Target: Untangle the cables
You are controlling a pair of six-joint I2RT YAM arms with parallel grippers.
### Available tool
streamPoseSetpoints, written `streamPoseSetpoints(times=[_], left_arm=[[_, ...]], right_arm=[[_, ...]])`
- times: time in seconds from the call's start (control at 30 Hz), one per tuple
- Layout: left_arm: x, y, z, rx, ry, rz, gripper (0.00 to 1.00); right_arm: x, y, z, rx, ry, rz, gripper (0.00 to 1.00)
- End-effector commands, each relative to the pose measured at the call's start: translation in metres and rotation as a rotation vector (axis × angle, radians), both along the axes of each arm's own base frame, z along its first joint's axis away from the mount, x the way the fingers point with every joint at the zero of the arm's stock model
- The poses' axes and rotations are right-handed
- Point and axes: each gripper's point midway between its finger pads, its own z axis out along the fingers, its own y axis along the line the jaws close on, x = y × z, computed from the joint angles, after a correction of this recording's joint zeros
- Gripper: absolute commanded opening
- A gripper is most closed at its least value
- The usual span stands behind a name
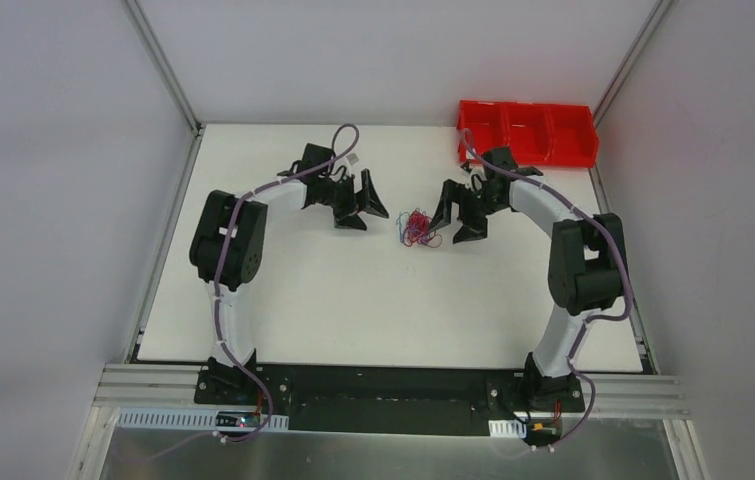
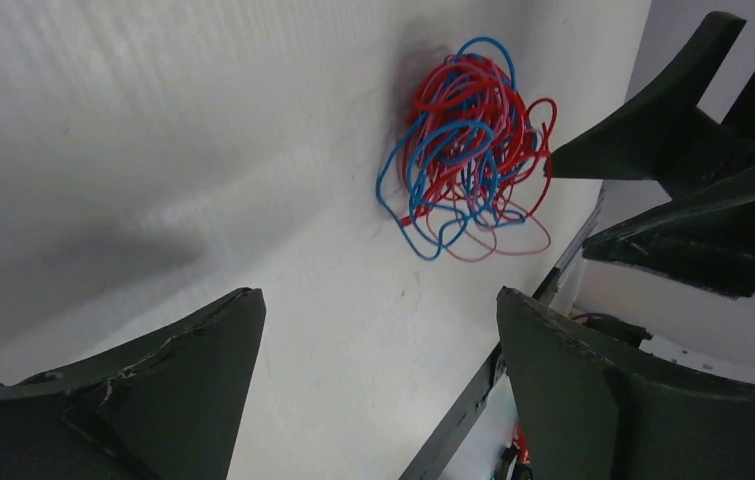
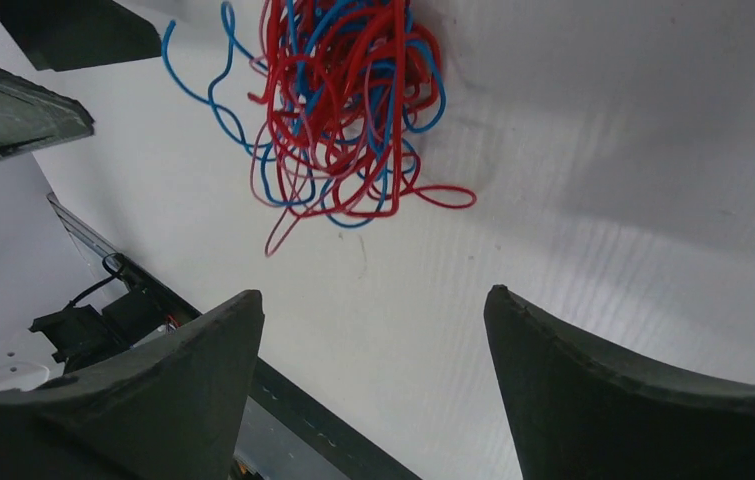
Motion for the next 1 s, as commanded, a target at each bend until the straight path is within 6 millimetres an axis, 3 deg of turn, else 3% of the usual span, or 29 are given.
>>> streamPoseSetpoints(times=[0.0, 0.17, 0.37, 0.47, 0.57, 0.63, 0.67, 0.8, 0.97], left_arm=[[0.030, -0.047, 0.010, -0.173, -0.060, 0.000, 0.87], [0.037, -0.076, -0.012, -0.208, -0.044, -0.009, 0.84], [0.027, -0.098, -0.038, -0.224, 0.013, -0.026, 0.76], [0.016, -0.106, -0.046, -0.220, 0.042, -0.052, 0.55], [0.010, -0.103, -0.034, -0.229, 0.030, -0.071, 0.24], [0.009, -0.094, -0.016, -0.220, -0.004, -0.080, 0.03], [0.008, -0.085, -0.006, -0.211, -0.025, -0.078, 0.00], [0.001, -0.042, 0.028, -0.166, -0.095, -0.053, 0.00], [-0.012, 0.031, 0.056, -0.100, -0.123, 0.050, 0.00]], right_arm=[[0.033, 0.020, 0.000, 0.067, -0.042, -0.047, 0.83], [0.044, 0.030, -0.025, 0.059, -0.010, -0.045, 0.76], [0.048, 0.033, -0.046, 0.040, 0.021, -0.064, 0.59], [0.043, 0.033, -0.053, 0.035, 0.038, -0.059, 0.44], [0.035, 0.028, -0.052, 0.010, 0.033, -0.047, 0.23], [0.030, 0.020, -0.044, -0.018, 0.014, -0.040, 0.01], [0.027, 0.015, -0.039, -0.033, 0.002, -0.039, 0.00], [0.015, -0.009, -0.022, -0.088, -0.035, -0.061, 0.00], [0.006, -0.047, 0.008, -0.161, -0.104, -0.098, 0.00]])
